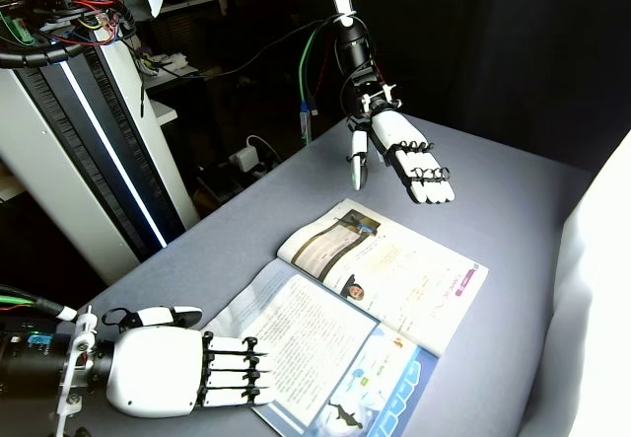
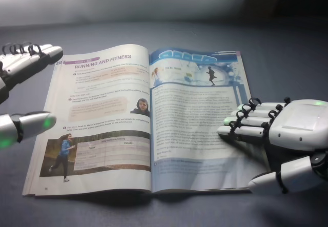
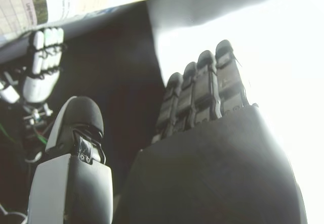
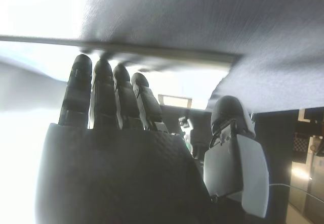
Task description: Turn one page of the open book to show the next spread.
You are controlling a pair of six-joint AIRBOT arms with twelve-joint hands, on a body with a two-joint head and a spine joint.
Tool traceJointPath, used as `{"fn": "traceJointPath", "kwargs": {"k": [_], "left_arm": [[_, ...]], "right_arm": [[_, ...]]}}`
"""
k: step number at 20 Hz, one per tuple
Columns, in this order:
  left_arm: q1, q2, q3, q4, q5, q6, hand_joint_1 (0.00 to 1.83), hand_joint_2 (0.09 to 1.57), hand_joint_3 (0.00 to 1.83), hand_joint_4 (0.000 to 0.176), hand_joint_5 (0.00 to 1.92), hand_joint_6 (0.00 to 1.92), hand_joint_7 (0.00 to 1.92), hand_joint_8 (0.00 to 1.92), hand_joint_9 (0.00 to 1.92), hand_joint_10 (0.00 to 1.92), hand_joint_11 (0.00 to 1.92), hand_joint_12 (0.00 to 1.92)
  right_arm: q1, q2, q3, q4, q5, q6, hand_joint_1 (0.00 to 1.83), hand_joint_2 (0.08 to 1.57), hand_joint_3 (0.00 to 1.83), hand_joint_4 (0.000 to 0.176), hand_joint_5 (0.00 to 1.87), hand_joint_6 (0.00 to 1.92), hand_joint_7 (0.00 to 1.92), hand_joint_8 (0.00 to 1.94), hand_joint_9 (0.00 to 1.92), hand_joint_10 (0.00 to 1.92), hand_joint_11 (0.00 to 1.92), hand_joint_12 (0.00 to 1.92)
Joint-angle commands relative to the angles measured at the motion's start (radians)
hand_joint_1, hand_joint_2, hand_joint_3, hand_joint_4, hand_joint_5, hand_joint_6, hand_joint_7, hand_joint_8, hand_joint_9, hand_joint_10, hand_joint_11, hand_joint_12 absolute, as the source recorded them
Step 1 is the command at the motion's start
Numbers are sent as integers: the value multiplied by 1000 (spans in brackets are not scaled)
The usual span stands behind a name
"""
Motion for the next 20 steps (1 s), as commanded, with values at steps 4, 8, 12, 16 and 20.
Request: {"fn": "traceJointPath", "kwargs": {"k": [4, 8, 12, 16, 20], "left_arm": [[25, 9, -8, -47, -126, -1, 425, 1287, 3, 0, 0, 0, 0, 0, 0, 0, 0, 0], [83, 7, -19, -87, -129, -2, 415, 1291, 3, 0, 57, 17, 0, 0, 0, 0, 0, 0], [148, -19, -23, -139, -148, -14, 426, 1412, 18, 0, 127, 10, 50, 8, 0, 0, 0, 0], [156, -41, -15, -144, -141, -21, 406, 1419, 9, 0, 145, 10, 55, 2, 0, 0, 0, 0], [156, -57, -3, -138, -135, -33, 99, 1374, 0, 0, 7, 0, 0, 0, 0, 0, 0, 0]], "right_arm": [[25, -60, 31, 13, 78, 12, 23, 1141, 0, 0, 0, 0, 0, 0, 0, 0, 0, 0], [56, -131, 71, 26, 128, 12, 18, 1144, 0, 0, 0, 0, 0, 0, 0, 0, 0, 0], [96, -207, 119, 47, 199, 12, 0, 1140, 0, 0, 0, 0, 0, 0, 0, 0, 0, 0], [158, -272, 151, 29, 277, 11, 0, 1159, 6, 0, 0, 0, 0, 0, 0, 0, 0, 0], [234, -344, 167, -26, 332, 11, 0, 1143, 0, 0, 0, 0, 0, 0, 0, 0, 0, 0]]}}
